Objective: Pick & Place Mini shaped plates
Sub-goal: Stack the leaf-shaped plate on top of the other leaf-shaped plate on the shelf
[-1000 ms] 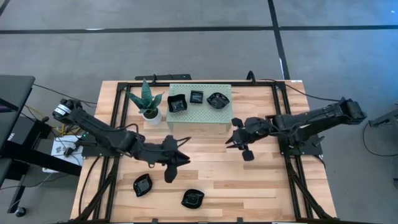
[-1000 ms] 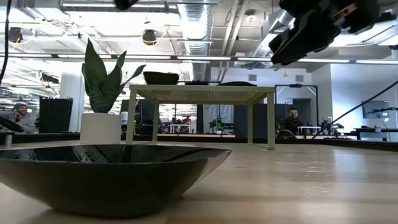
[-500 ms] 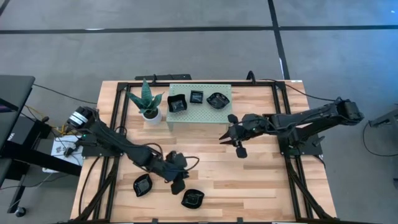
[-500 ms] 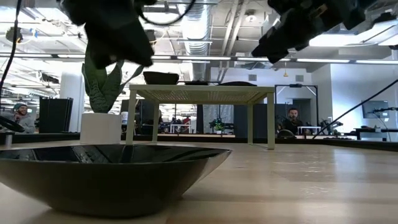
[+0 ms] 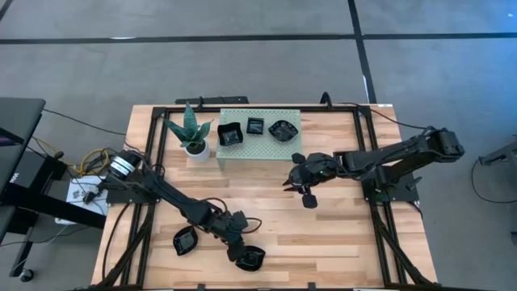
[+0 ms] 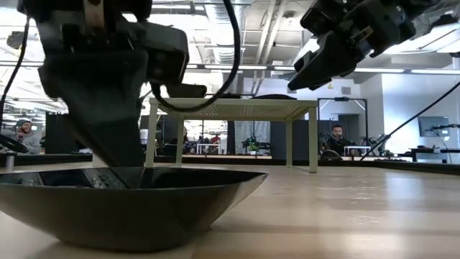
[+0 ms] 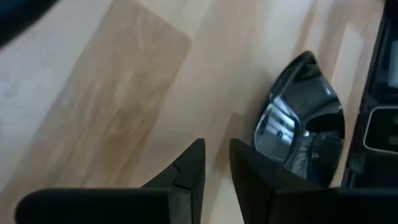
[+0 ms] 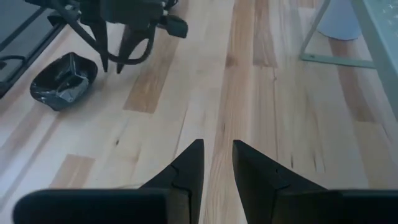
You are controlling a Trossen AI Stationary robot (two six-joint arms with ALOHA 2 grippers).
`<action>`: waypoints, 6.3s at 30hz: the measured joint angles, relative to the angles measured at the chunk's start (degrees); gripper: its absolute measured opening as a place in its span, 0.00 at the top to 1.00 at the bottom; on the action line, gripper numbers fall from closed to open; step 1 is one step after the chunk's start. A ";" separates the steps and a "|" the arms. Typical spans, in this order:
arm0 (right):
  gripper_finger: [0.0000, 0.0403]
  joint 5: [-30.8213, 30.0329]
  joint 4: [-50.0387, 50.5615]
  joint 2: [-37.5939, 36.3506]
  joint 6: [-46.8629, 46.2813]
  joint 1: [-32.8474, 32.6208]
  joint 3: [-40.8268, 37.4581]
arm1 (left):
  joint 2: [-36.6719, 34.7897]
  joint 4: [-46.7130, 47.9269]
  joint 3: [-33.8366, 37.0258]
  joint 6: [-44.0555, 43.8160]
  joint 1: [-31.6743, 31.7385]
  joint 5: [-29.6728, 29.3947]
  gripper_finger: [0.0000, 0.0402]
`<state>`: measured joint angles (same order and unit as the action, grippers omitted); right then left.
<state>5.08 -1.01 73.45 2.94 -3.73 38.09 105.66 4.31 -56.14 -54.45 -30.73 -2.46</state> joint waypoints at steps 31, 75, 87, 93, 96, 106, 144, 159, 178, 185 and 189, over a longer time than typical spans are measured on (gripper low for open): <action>0.80 0.02 -0.31 -0.04 0.02 0.00 -0.02 | 1.34 -7.38 -0.02 -1.99 -2.33 -0.14 0.82; 0.80 0.04 -0.81 -0.06 0.17 0.02 -0.04 | 2.81 -11.68 0.00 4.52 -2.34 0.37 0.73; 0.80 0.04 -0.79 -0.07 0.13 0.00 -0.04 | 2.82 -11.70 0.00 4.47 -2.85 -0.72 0.67; 0.80 0.04 -0.77 -0.07 0.04 0.02 -0.04 | 6.00 -14.84 0.02 3.22 -3.08 0.08 0.67; 0.80 0.04 -0.94 -0.07 0.01 0.00 -0.04 | 6.44 -15.92 0.00 3.19 -3.09 0.77 0.67; 0.80 0.04 -1.14 -0.07 0.14 0.00 -0.04 | 6.41 -15.89 0.00 4.52 -3.08 0.79 0.95; 0.60 -7.98 -22.90 11.67 35.17 -8.17 0.04 | -17.83 6.92 0.07 9.20 21.54 -9.39 0.98; 0.76 -8.11 -22.82 16.08 39.64 -8.01 4.50 | -18.13 6.25 0.07 8.64 22.22 -7.67 0.98; 0.99 -8.13 -14.39 16.35 39.21 -7.50 7.21 | -18.17 5.82 0.09 9.20 23.23 -7.71 0.88; 0.99 -9.89 -13.45 15.30 32.74 -7.69 7.21 | -18.19 5.45 0.09 12.39 23.29 -9.38 0.80; 0.99 -10.10 -9.64 11.58 30.25 -9.06 7.28 | -18.20 5.15 0.09 14.09 24.59 -9.33 0.79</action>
<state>-5.01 -10.66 85.03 33.19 -12.78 45.36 87.46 9.46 -56.05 -40.36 -6.14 -11.79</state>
